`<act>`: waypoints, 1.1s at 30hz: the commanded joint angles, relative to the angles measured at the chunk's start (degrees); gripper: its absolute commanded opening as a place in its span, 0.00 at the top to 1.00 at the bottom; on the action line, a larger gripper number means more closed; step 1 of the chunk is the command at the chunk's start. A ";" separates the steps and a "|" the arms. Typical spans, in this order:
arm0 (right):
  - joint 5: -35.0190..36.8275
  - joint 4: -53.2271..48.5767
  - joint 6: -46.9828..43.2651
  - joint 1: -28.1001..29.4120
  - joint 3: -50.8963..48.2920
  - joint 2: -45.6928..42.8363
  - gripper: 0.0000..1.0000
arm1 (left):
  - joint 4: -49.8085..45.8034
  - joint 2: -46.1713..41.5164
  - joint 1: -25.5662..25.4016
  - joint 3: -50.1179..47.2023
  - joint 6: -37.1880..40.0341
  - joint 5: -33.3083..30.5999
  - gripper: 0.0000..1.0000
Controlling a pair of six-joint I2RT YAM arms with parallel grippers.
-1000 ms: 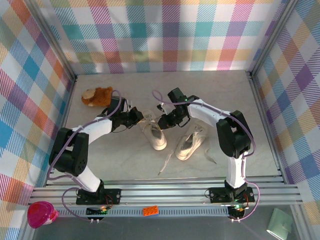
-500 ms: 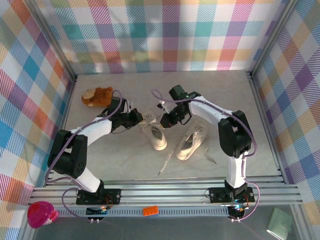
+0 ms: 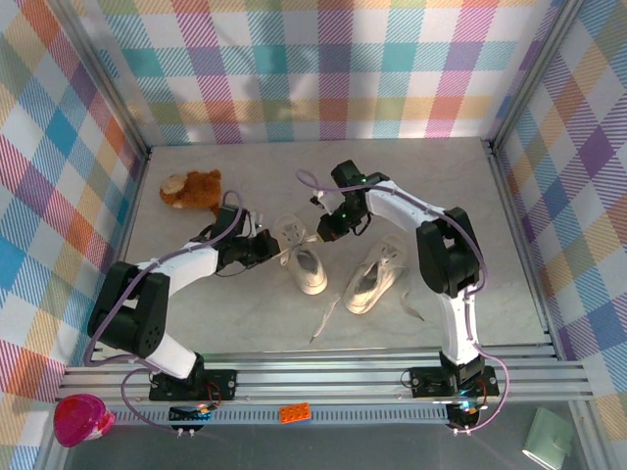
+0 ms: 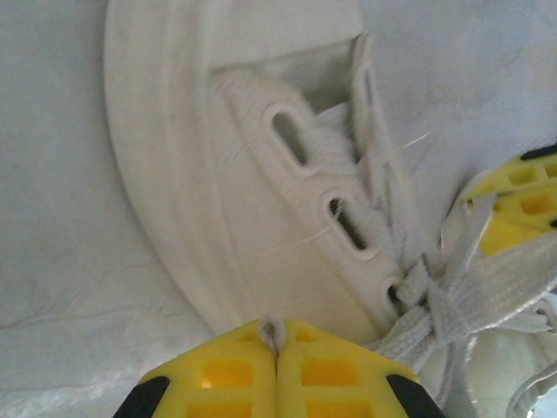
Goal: Tie the shoes
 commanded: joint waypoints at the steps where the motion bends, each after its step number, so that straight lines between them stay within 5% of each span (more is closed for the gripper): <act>1: 2.99 -1.56 0.90 -1.79 1.61 1.50 1.00 | 0.68 -1.43 0.91 -3.19 -0.04 0.57 1.00; 9: -1.80 0.33 0.97 -2.77 0.45 1.21 0.99 | 1.06 -4.20 2.38 -4.89 0.68 0.81 1.00; 10: -3.08 0.57 1.21 -2.77 0.04 0.59 0.79 | 0.20 -4.50 2.34 -4.17 1.47 0.67 0.93; 11: -4.21 0.67 1.75 -2.73 -0.58 -0.28 0.66 | -2.36 -4.72 2.21 -2.39 2.95 -0.02 0.74; 14: -6.82 2.11 3.57 -2.60 -4.13 -2.22 0.51 | -10.43 -6.37 2.26 2.37 7.98 -3.84 0.51; 23: -12.39 8.87 12.38 2.11 -10.71 -3.08 0.55 | -21.25 -11.49 8.76 9.85 13.58 -4.63 0.44; 33: -12.52 8.32 15.85 6.98 3.42 5.95 0.57 | -26.66 -13.94 12.75 15.46 17.47 -2.98 0.44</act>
